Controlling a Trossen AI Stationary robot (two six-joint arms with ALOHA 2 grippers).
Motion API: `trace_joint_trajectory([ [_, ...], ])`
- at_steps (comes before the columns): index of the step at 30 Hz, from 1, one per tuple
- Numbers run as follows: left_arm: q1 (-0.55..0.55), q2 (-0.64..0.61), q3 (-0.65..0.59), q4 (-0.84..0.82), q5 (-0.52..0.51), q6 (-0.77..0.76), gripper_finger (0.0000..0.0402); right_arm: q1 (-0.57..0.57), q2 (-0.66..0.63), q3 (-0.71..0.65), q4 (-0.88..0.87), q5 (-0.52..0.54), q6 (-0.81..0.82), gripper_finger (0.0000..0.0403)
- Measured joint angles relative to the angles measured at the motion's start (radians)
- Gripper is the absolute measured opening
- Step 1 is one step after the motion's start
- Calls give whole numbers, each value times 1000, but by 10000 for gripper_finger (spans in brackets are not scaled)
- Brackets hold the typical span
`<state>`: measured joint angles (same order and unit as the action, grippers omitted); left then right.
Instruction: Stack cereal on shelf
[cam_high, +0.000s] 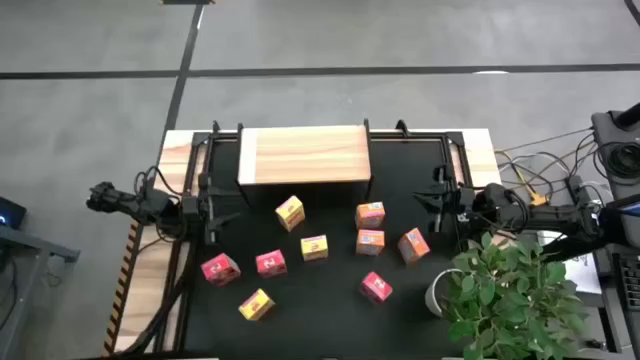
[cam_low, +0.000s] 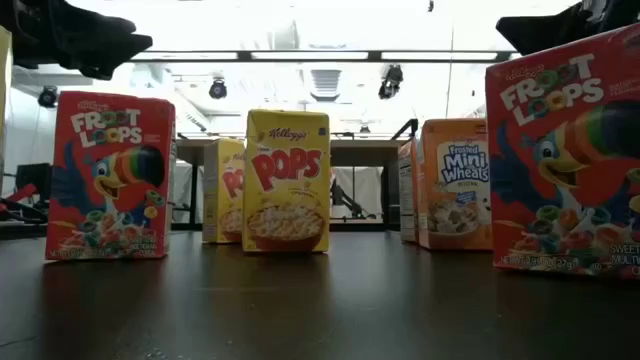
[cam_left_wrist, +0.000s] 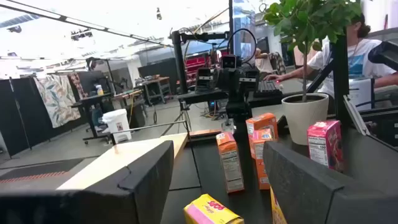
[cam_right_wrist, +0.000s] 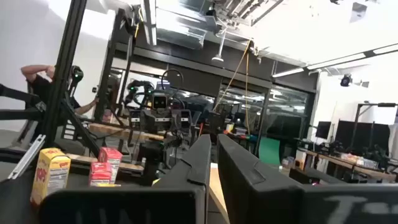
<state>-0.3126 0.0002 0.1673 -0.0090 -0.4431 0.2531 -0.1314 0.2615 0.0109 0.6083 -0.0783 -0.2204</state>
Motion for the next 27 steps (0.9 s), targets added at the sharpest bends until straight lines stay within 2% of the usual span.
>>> trace_joint_trajectory([
  [15,0,0,0,1,0,-2,231,0,1,0,0,1,25,18],
  [19,0,12,0,81,-29,-50,231,0,1,0,4,2,48,18],
  [23,0,75,21,156,-37,-84,231,0,1,-1,36,3,51,18],
  [27,0,208,75,186,-37,-122,231,0,1,-1,79,3,21,18],
])
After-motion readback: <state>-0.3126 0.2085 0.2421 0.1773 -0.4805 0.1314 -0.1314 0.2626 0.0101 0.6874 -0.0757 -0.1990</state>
